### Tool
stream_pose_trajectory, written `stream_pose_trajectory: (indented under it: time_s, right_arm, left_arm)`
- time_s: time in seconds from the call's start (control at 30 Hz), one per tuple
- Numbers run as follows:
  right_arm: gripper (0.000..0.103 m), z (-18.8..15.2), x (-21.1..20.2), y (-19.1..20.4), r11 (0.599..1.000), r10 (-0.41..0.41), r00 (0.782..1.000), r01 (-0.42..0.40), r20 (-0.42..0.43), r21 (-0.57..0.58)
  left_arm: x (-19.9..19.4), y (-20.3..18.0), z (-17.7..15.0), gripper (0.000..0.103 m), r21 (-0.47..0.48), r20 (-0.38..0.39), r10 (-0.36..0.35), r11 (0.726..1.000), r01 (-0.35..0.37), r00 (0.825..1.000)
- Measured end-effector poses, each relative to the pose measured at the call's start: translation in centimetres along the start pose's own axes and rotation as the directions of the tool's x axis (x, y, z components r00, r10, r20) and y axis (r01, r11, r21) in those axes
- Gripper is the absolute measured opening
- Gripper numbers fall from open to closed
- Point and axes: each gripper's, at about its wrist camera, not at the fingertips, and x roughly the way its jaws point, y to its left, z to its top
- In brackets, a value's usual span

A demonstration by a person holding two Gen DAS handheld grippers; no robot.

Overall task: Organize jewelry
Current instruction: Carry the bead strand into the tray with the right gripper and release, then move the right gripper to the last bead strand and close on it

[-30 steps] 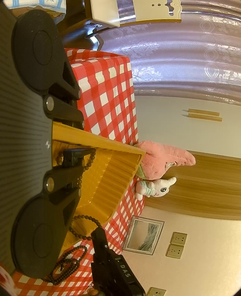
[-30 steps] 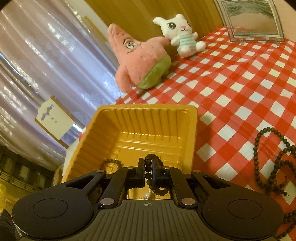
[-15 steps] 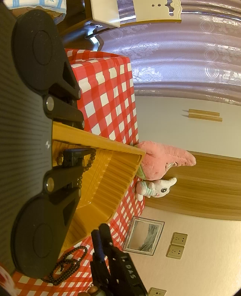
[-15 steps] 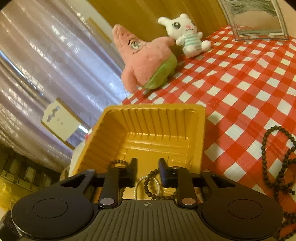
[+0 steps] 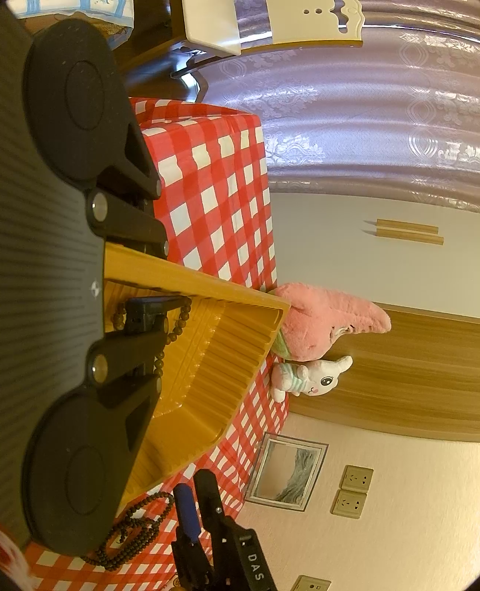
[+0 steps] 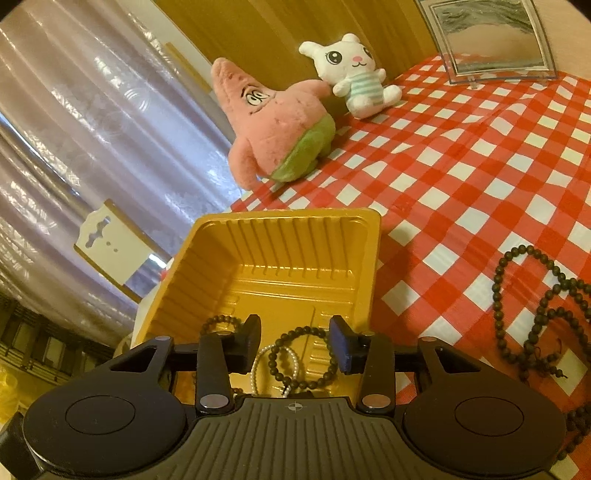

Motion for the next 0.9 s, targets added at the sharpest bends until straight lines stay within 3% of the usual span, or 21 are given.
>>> stream_pose_trajectory:
  time_s: [0.43,0.9]
  right_arm:
    - [0.051,-1.3,-2.2,-0.3,0.999,-0.028,0.999,0.028,0.019,-0.014]
    - [0.054,-3.5,-5.0,-2.0,0.994,-0.105,0.994,0.105,0.032,0.009]
  left_arm:
    - [0.0,0.0,-0.1,0.009,0.000,0.001,-0.001,1.000,0.001,1.000]
    - [0.0,0.0,-0.3,0.009,0.007,-0.001,0.000,1.000,0.000,1.000]
